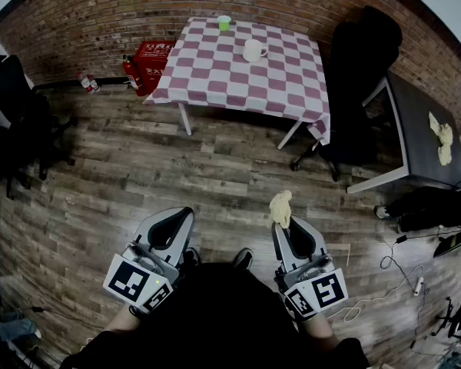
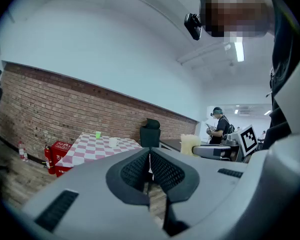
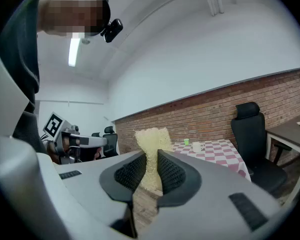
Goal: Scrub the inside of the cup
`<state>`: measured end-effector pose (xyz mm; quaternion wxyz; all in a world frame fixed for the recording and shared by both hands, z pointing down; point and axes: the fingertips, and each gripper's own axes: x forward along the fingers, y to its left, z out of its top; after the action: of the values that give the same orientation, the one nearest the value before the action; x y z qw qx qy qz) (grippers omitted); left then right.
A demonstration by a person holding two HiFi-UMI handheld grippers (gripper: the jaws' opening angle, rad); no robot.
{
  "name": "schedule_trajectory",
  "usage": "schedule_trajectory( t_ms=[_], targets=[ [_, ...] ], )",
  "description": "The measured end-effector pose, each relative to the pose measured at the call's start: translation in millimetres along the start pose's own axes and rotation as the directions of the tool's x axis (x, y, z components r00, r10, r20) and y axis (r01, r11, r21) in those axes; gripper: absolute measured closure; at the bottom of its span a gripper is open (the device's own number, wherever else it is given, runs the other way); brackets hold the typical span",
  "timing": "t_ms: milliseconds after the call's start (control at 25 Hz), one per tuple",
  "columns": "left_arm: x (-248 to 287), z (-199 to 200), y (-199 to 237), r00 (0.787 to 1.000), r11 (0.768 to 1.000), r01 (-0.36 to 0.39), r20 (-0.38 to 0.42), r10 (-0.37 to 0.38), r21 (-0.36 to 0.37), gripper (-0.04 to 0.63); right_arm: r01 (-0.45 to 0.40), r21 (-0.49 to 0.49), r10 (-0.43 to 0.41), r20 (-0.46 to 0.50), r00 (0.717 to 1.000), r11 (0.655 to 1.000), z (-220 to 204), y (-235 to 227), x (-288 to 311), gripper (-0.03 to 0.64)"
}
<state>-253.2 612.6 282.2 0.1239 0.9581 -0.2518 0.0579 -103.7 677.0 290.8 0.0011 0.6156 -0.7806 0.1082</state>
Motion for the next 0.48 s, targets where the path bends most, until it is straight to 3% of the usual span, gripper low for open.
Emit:
schedule_trajectory(
  t_ms=[480],
  targets=[
    [7.1, -3.7, -4.6, 1.0, 1.0, 0.018, 0.0, -0.018, -0.013, 0.572, 0.019, 0.023, -0.018, -0.01, 1.0, 1.0, -8.7, -3.0, -8.6, 0.535]
  ],
)
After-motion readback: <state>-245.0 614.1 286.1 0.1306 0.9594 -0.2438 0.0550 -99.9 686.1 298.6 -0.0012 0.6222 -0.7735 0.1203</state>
